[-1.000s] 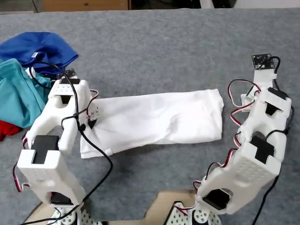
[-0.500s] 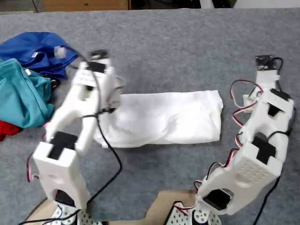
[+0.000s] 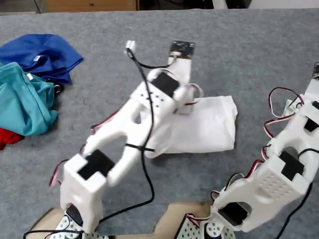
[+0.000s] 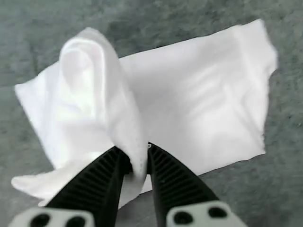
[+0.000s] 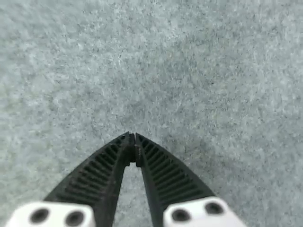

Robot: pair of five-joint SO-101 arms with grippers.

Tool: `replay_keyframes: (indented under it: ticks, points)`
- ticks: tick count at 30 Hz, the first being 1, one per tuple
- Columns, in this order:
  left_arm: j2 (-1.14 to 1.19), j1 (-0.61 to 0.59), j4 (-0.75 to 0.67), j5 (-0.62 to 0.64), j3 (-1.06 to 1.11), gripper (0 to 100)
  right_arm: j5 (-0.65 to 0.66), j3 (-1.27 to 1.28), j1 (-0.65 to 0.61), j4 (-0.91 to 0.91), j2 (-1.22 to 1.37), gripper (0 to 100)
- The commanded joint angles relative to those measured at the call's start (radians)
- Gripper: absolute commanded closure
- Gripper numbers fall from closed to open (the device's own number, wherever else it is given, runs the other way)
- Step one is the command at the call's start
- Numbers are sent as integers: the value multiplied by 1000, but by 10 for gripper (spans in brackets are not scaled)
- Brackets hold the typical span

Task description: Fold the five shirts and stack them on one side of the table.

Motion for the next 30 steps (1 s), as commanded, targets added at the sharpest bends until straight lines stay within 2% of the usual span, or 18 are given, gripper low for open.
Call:
replay_keyframes:
  ticks: [1,7,15,22,28,30]
  points:
    - [87,57,-14,72,-184,981,-9,-44,16,-23,-7,986]
    - [340,89,-5,129,-506,981,-11,-44,16,-23,-7,986]
    - [565,169,98,155,-873,981,-9,-59,16,-20,21,986]
    - [647,183,48,155,-965,976,-9,-70,16,-15,25,986]
    - [647,192,21,244,-965,833,-9,-71,16,-15,25,986]
    - [647,192,25,247,-961,813,-9,-71,16,-15,25,986]
